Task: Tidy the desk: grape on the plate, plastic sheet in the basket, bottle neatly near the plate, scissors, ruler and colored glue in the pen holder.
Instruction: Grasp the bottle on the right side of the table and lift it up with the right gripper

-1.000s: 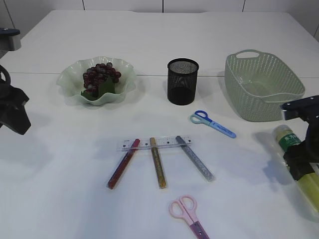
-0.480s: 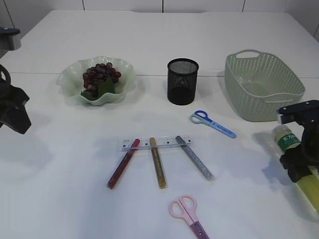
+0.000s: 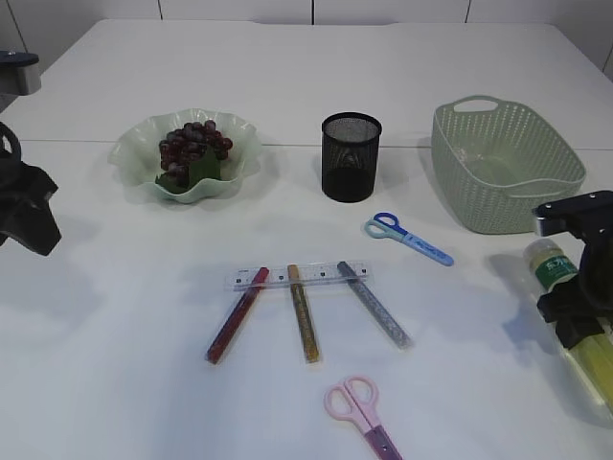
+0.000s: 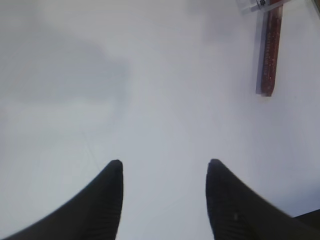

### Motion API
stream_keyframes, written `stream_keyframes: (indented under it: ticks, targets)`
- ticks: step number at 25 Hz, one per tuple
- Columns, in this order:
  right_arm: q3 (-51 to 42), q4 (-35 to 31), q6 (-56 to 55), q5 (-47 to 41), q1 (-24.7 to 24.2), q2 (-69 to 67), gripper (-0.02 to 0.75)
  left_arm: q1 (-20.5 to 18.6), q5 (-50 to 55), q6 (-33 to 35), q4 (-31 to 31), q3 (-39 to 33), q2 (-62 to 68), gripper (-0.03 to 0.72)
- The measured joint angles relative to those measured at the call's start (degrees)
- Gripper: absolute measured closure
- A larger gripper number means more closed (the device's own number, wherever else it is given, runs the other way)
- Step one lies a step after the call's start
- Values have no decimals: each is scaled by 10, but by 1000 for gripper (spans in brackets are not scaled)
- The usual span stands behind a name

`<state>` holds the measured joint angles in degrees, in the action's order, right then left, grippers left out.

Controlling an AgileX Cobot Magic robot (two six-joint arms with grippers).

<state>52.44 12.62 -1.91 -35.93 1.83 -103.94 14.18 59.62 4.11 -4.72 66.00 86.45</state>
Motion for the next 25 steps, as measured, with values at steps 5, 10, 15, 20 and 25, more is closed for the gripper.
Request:
stream_keyframes:
  ticks: [5,10,15,20,25]
  targets:
    - [-3,-31,-1,-25,0,22,276,0,-1,0,0,0,0,302]
    - [-5,-67,28,-59,0,100,276,0,-1,0,-1,0,0,302]
    - [-6,-126,89,-92,0,194,276,0,-1,0,-1,0,0,304]
    - [-6,-251,206,-121,0,271,276,0,-2,0,-1,0,0,305]
    - [-7,-462,369,-151,0,316,276,0,-5,0,-1,0,0,305]
